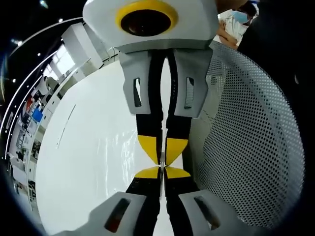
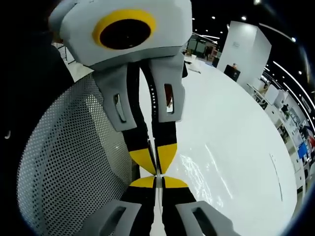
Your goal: Open the resealable bag by pulling the two sides of the seal apart until the entire bag opening is separated and visibly accessible.
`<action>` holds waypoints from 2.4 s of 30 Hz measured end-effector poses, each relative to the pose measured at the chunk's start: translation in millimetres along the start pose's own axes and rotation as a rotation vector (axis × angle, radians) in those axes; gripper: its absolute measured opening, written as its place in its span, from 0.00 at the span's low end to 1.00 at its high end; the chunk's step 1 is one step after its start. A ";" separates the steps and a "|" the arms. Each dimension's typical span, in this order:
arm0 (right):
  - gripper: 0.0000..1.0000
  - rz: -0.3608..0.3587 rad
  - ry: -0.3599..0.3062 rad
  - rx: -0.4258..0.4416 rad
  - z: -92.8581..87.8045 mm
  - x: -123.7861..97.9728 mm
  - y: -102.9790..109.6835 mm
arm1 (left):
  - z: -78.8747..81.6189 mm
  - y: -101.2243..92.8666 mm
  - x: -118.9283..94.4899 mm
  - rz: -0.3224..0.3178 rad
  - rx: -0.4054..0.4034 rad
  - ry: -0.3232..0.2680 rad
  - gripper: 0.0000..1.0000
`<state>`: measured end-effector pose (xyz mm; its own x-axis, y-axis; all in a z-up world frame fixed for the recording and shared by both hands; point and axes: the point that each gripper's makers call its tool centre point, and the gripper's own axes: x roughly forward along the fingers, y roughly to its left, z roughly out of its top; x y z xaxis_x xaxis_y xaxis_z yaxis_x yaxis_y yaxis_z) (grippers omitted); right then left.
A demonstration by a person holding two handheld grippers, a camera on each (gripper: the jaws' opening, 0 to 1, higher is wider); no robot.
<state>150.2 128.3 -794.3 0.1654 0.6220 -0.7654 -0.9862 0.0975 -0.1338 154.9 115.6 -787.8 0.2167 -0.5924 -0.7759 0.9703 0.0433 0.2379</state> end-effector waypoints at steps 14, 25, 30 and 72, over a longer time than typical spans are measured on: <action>0.00 -0.001 -0.016 -0.002 -1.0 -2.6 -1.5 | 3.7 2.4 -1.5 0.045 -0.024 -0.024 0.00; 0.00 -0.007 -0.005 0.021 -9.4 -5.6 -4.8 | 3.2 4.8 -2.0 0.046 -0.031 -0.031 0.00; 0.00 -0.009 0.000 0.026 -12.9 -6.3 -5.2 | 2.8 4.8 -2.6 0.046 -0.026 -0.033 0.00; 0.00 -0.021 0.087 0.070 -60.1 -18.8 -5.5 | -3.9 1.9 -8.5 0.025 -0.037 -0.032 0.00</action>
<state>153.0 69.4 -817.0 0.1828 0.5497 -0.8151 -0.9803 0.1653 -0.1084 155.4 123.8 -782.9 0.2375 -0.6162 -0.7509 0.9682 0.0874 0.2346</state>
